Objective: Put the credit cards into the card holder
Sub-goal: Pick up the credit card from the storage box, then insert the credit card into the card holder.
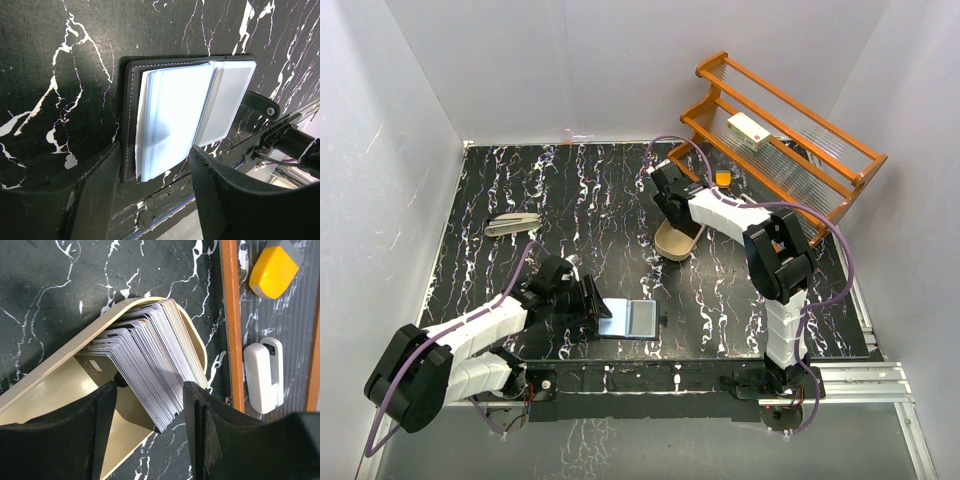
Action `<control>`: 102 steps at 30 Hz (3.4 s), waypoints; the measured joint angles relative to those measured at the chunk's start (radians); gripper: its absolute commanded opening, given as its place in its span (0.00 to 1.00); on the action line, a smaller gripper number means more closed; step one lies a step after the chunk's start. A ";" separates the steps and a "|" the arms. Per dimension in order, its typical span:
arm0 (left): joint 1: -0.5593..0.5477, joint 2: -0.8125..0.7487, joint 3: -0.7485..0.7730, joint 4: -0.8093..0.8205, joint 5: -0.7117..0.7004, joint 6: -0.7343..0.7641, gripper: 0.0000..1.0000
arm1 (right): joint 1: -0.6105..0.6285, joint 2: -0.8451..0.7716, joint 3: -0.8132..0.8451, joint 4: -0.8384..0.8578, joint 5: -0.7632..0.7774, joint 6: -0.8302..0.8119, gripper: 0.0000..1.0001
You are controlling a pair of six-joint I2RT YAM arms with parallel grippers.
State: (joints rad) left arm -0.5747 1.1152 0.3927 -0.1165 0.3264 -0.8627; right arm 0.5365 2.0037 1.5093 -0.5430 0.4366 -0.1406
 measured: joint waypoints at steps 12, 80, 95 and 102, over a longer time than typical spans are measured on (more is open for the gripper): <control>0.000 0.000 -0.002 0.005 0.003 -0.001 0.55 | -0.003 0.000 -0.001 0.000 0.047 -0.012 0.29; 0.000 -0.048 -0.043 0.057 0.059 -0.094 0.45 | 0.072 -0.835 -0.723 0.159 -0.736 0.852 0.00; 0.000 -0.004 -0.048 0.058 0.026 -0.087 0.37 | 0.145 -0.758 -0.887 0.432 -0.812 1.004 0.00; 0.000 0.019 -0.053 0.092 0.031 -0.090 0.34 | 0.149 -0.732 -0.947 0.490 -0.807 1.037 0.00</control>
State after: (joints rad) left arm -0.5751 1.1343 0.3401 -0.0250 0.3569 -0.9524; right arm 0.6853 1.2720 0.5621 -0.0532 -0.3702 0.8967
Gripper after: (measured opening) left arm 0.359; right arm 0.008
